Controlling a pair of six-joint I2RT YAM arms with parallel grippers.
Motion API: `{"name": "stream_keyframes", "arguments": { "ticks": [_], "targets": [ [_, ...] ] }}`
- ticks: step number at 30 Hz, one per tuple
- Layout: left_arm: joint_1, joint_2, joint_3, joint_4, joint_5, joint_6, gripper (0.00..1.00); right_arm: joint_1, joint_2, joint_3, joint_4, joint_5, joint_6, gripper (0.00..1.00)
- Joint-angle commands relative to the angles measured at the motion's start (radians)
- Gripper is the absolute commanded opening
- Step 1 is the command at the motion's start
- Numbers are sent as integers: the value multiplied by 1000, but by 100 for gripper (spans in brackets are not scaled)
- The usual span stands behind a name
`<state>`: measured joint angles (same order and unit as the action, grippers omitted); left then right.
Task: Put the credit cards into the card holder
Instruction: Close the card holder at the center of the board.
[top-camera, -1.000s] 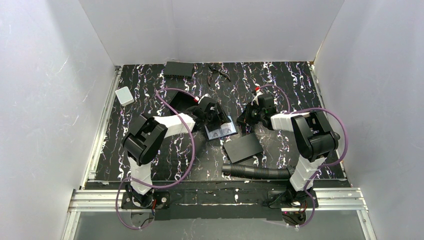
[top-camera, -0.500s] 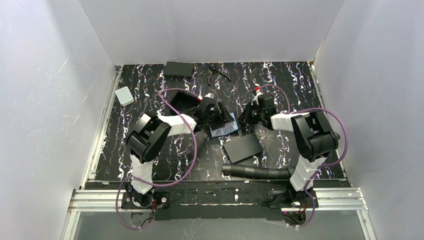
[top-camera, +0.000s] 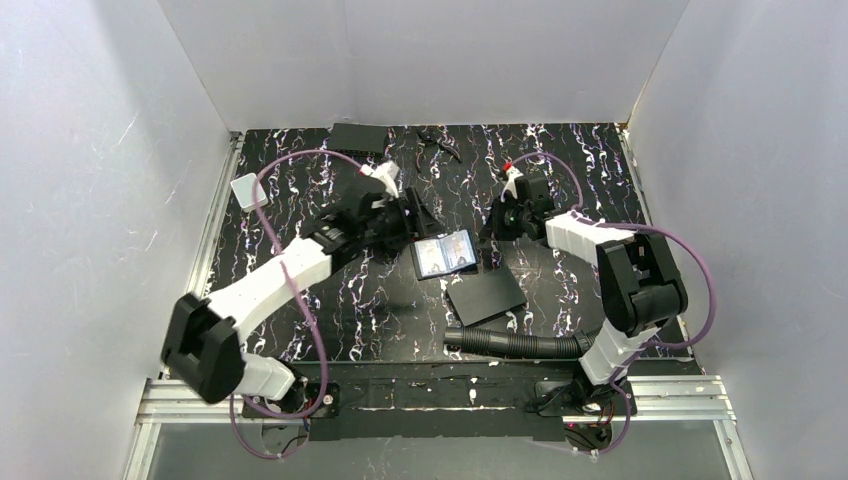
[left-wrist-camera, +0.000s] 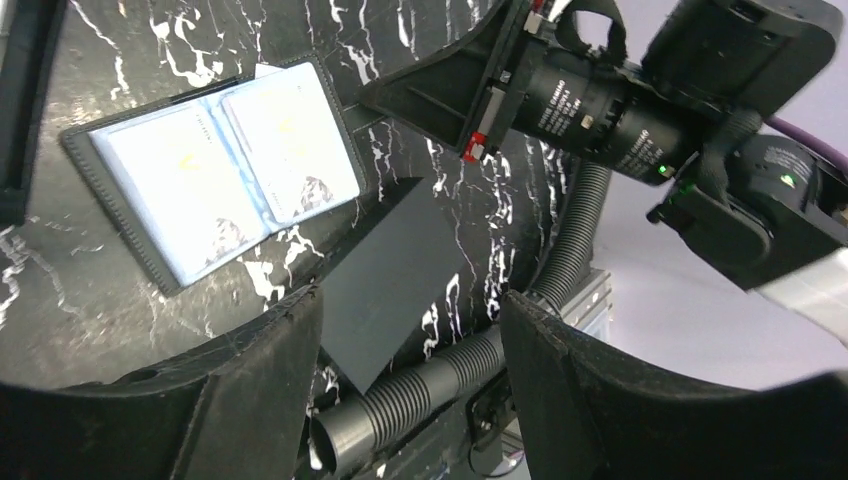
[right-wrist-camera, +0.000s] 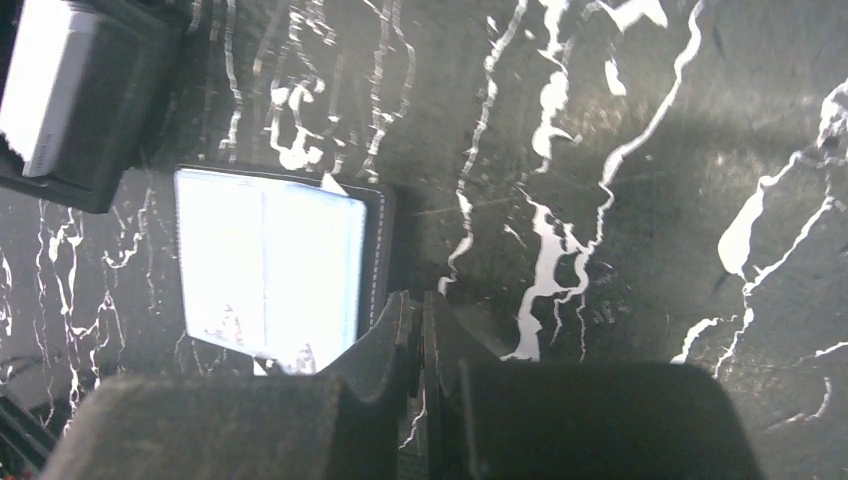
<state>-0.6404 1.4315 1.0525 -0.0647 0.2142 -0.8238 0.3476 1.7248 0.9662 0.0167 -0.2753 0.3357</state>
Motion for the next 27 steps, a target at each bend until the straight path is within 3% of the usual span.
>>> {"name": "stream_keyframes", "arguments": {
  "ticks": [1,5,8,11,14,18,22,27],
  "targets": [
    [36,-180,-101,-162,23,44,64,97,-98,100,-107,78,-109,1],
    [97,-338,-180,-205,41,45,65,243,-89,143,-123,176,-84,1],
    [146,-430,-212,-264,41,65,65,347,-44,180,-114,241,-10,7],
    [159,-491,-235,-325,5,92,66,422,1,232,-136,308,24,3],
    [160,-503,-272,-389,-43,66,60,468,8,280,-171,371,22,1],
    [160,-515,-370,-358,-67,10,57,483,-19,299,-249,387,11,1],
    [172,-511,-440,-347,-105,-65,68,510,-46,280,-281,314,-26,1],
    [184,-402,-532,-159,-9,-68,49,581,-69,277,-298,381,-13,1]
  ]
}}
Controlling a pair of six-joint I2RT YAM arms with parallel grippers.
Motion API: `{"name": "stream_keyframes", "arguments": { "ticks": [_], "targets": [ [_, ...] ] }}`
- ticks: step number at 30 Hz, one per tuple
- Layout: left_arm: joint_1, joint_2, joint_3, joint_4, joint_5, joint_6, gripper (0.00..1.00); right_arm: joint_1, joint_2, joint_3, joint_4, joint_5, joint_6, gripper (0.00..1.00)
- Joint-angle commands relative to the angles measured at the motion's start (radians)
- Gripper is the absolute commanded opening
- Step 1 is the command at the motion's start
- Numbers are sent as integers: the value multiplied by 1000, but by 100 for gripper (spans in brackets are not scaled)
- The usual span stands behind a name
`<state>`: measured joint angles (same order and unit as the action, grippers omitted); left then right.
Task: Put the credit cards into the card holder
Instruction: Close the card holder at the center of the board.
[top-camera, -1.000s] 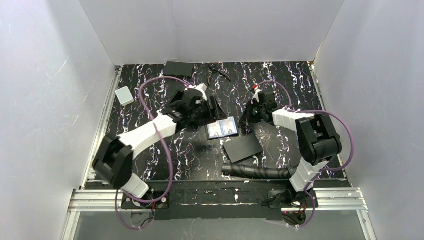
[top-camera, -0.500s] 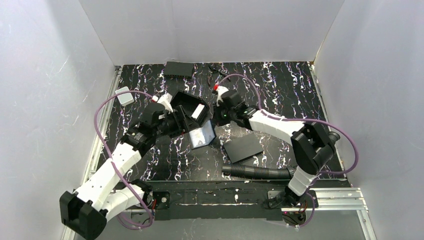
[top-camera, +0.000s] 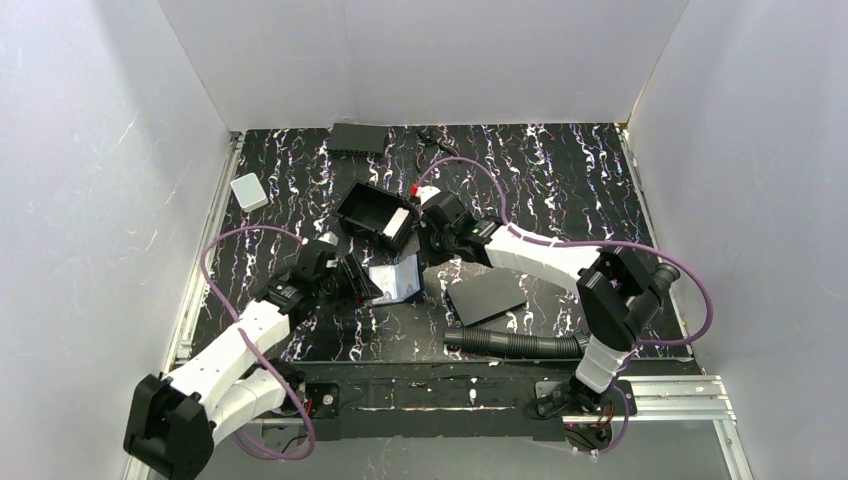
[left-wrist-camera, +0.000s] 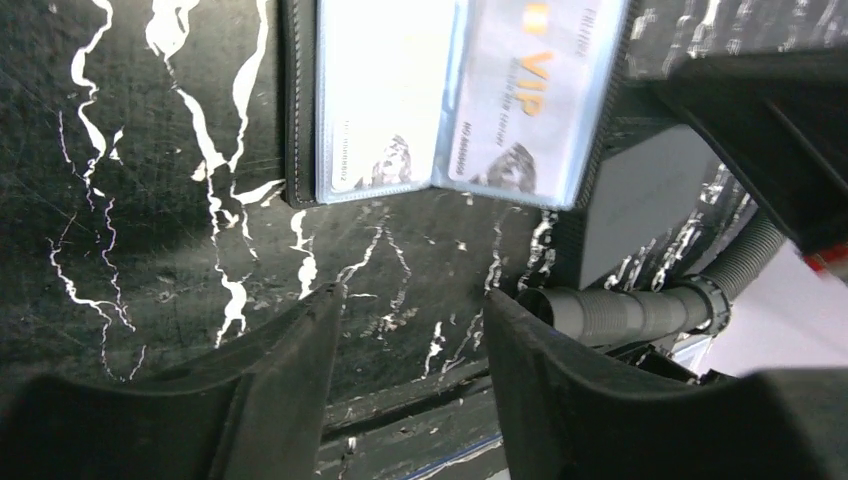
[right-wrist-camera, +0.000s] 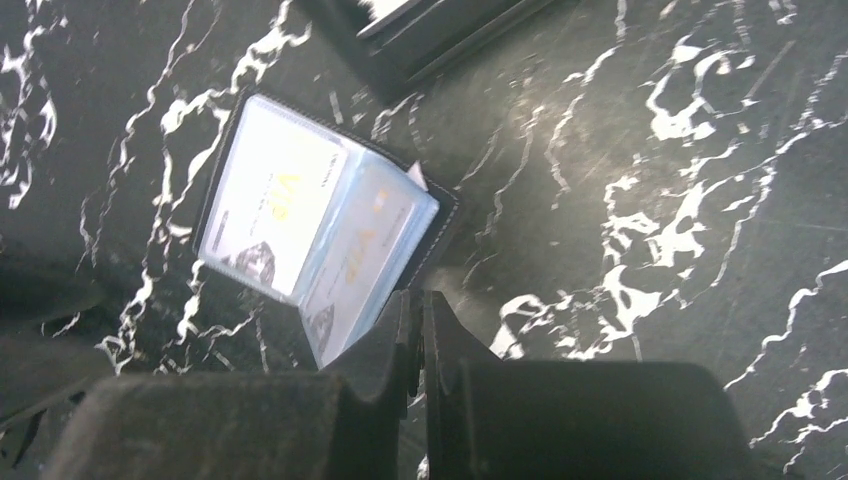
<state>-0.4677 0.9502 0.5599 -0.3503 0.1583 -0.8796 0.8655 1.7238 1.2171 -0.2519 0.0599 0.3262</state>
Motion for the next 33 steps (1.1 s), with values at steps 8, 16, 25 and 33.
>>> {"name": "stream_keyframes", "arguments": {
  "ticks": [8,16,25,33],
  "targets": [
    [14,215,7,82,-52,91,45,91,-68,82,-51,67,17,1],
    [14,156,23,41,-86,120,43,118,-39,143,-70,99,21,1],
    [45,293,41,182,46,148,41,118,-43,140,-78,74,0,1],
    [45,456,-8,322,65,99,27,122,16,144,21,-20,76,1]
  ]
}}
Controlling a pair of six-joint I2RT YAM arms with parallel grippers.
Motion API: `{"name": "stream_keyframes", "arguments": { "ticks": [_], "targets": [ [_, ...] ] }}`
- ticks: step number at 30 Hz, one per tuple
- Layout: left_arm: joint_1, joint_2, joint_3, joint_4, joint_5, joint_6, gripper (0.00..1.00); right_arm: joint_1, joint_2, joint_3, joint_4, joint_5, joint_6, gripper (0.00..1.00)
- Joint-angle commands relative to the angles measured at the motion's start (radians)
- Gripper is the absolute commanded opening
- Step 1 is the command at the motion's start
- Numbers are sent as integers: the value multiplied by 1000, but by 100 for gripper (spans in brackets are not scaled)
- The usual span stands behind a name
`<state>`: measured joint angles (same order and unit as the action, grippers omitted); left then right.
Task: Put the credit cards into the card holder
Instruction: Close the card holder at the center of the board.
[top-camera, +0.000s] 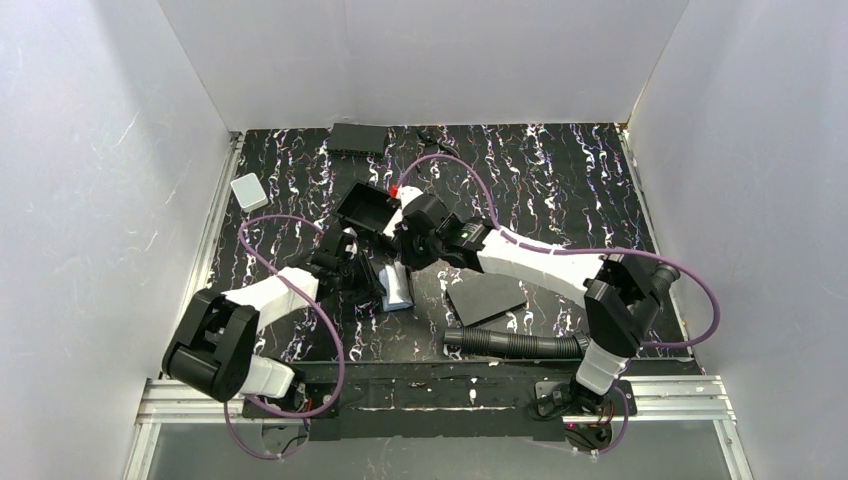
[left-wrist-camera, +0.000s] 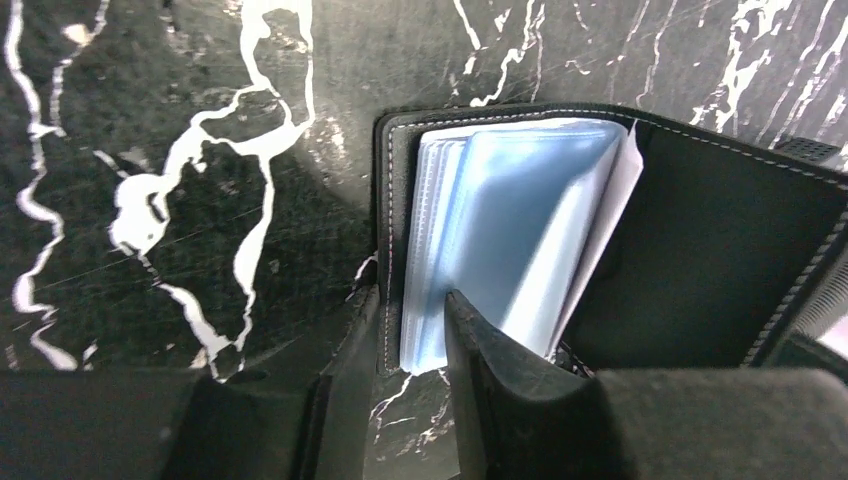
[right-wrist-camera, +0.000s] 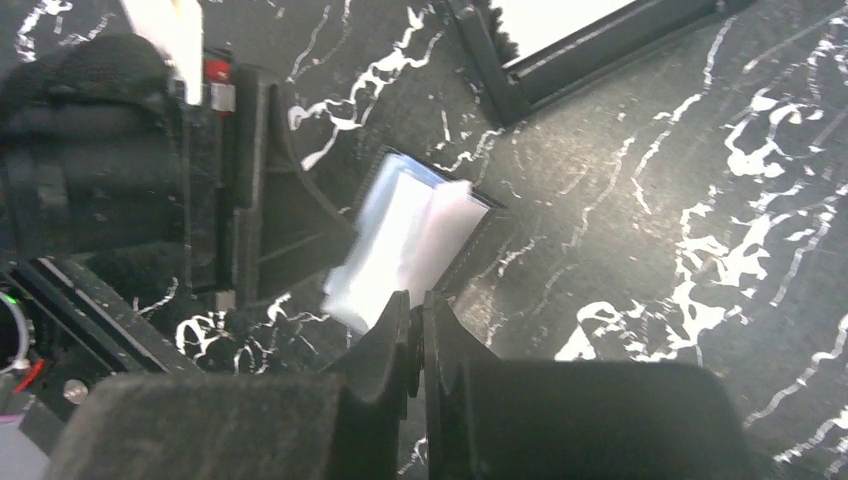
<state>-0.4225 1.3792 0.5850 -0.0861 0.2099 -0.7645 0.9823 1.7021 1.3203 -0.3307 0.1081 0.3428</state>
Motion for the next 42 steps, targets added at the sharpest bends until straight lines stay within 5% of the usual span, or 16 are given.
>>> {"name": "stream_keyframes", "arguments": {
  "ticks": [1,5,16,23,33,42],
  "targets": [
    [0,26,-45,70,9,-25,25,6,51,32,130,-87,88,1],
    [0,4,-68,52,-1,-41,15,7,82,-46,302,-174,241,1],
    [4,-224,-57,-182,-8,-18,19,-68,131,-305,714,-292,398,17],
    [73,-382,-80,-177,103,-129,41,-99,196,-306,762,-410,416,29],
    [179,-298,74,-155,207,-110,34,-111,111,-303,714,-594,410,76],
    [190,-281,95,-152,271,-80,34,-140,40,-214,532,-701,335,88]
  ]
}}
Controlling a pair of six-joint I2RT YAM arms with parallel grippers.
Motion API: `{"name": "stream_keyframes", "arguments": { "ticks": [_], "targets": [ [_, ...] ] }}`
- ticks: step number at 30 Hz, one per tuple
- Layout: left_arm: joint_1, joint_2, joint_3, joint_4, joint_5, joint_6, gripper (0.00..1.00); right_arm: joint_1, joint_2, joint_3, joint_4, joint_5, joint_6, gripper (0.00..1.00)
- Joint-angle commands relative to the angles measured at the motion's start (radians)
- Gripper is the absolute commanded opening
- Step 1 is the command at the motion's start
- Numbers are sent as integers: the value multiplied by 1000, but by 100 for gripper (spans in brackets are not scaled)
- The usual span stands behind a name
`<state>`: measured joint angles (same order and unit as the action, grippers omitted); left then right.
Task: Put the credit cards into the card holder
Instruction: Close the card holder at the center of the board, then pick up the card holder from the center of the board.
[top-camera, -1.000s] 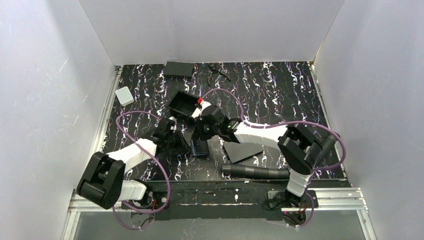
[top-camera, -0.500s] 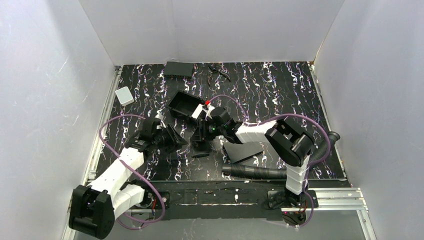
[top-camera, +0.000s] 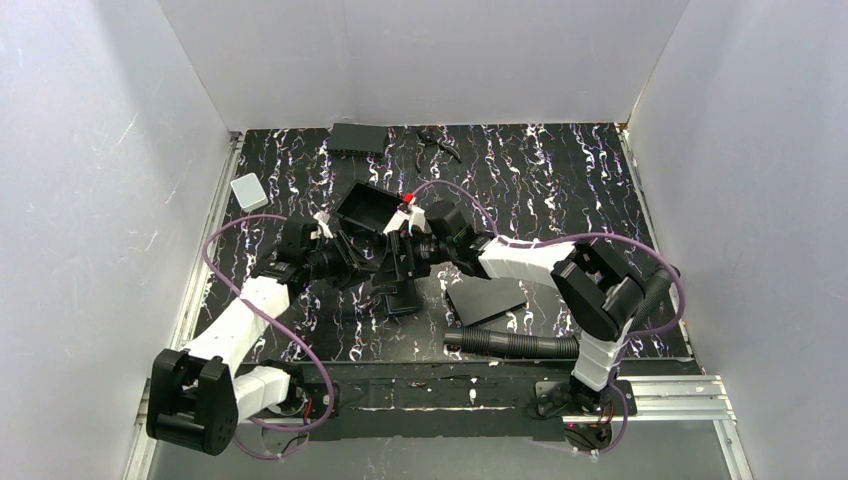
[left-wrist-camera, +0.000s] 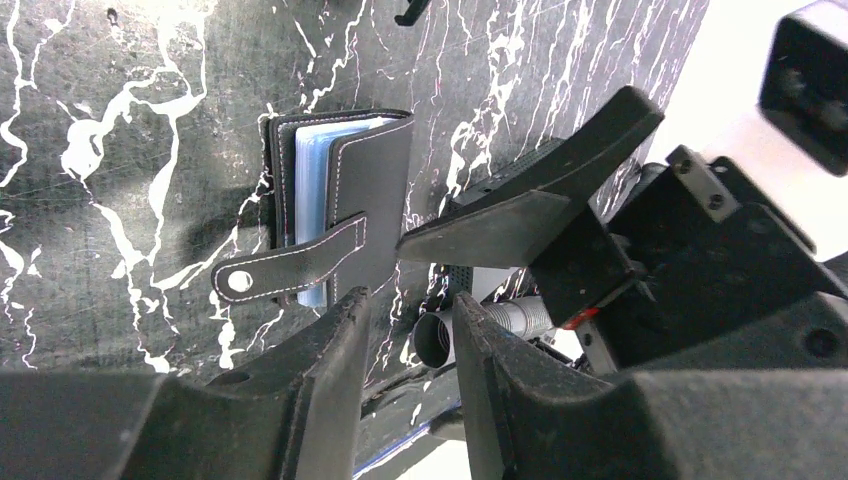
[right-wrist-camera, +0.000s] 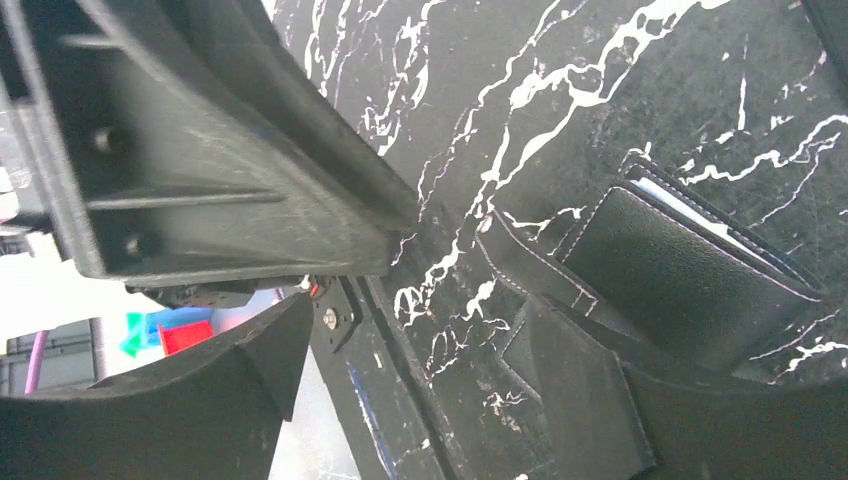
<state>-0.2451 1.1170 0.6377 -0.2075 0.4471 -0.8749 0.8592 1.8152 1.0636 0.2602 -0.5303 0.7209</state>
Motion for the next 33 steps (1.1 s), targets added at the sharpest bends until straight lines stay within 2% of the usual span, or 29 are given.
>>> {"name": "stream_keyframes", "arguments": {
  "ticks": [1,4,6,10,15,19,24,29,33],
  "targets": [
    [14,-26,57,-52,22,45,35,-25,-87,36,-50,-69,-37,90],
    [15,-40,80,-80,11,77,38,-81,-125,21,-136,-20,-56,90],
    [15,-31,69,-58,43,76,37,-130,-135,-39,-116,-7,-44,88],
    [4,50,17,100,202,45,38,-166,-104,-86,-53,-56,-27,83],
    [-51,211,6,274,288,54,41,-185,-42,-109,-57,-55,-48,76],
    [-86,306,32,283,266,104,39,-191,9,-122,-13,-85,-52,70],
    [-88,337,9,197,153,155,24,-193,53,-155,68,-117,-42,65],
    [-83,324,-69,159,32,164,19,-191,103,-175,147,-162,-18,55],
    [-80,342,-98,163,8,177,18,-183,131,-188,207,-171,8,55]
  ]
}}
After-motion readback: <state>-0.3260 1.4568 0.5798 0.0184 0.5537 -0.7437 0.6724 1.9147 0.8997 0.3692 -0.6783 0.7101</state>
